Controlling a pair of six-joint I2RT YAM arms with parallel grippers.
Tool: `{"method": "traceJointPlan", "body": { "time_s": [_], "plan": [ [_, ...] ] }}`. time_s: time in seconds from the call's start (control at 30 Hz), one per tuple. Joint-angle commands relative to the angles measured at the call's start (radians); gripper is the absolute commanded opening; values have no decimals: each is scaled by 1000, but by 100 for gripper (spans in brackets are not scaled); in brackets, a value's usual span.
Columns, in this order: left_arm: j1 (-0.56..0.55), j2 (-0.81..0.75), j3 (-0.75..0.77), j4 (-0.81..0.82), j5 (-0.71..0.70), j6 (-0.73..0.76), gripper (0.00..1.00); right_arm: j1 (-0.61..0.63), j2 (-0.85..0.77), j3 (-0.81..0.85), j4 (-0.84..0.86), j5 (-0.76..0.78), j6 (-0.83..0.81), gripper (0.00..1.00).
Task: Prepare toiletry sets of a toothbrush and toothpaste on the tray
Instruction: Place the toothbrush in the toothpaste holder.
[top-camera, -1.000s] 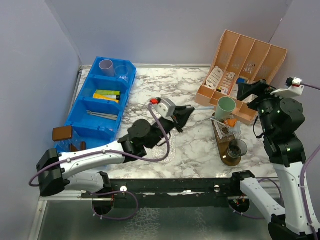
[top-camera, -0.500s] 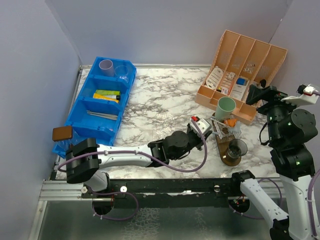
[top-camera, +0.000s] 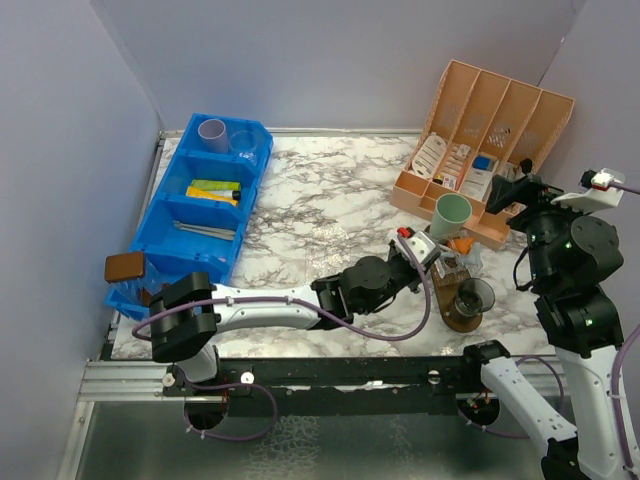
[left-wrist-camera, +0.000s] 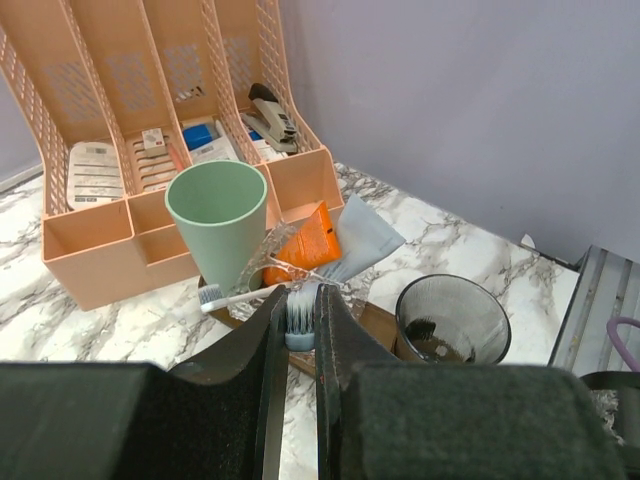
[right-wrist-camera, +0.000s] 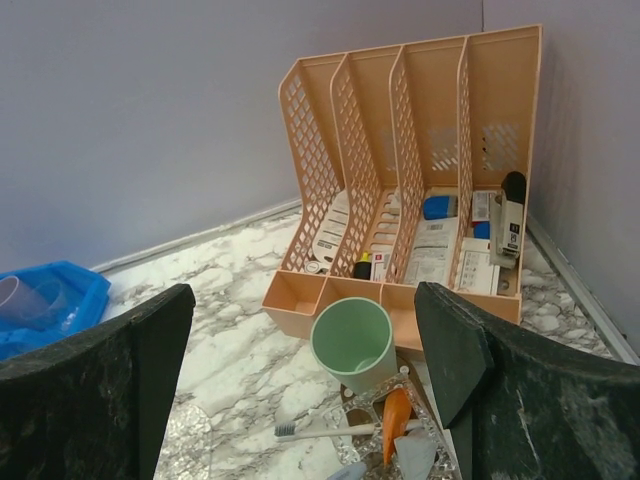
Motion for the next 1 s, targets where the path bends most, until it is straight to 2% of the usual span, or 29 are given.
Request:
{"method": "traceJointPlan", "body": {
  "time_s": [0.0,0.4,0.97],
  "plan": [
    [0,47,53,48,21,18,0,10,-8,-11,22,43,-25,93],
    [8,139,73,75,12,32,0,21,-16,-24,42,64,-38,94],
    [45,231,121,82,77,-27,0,28,-1,-43,60,65,-40,94]
  ]
}}
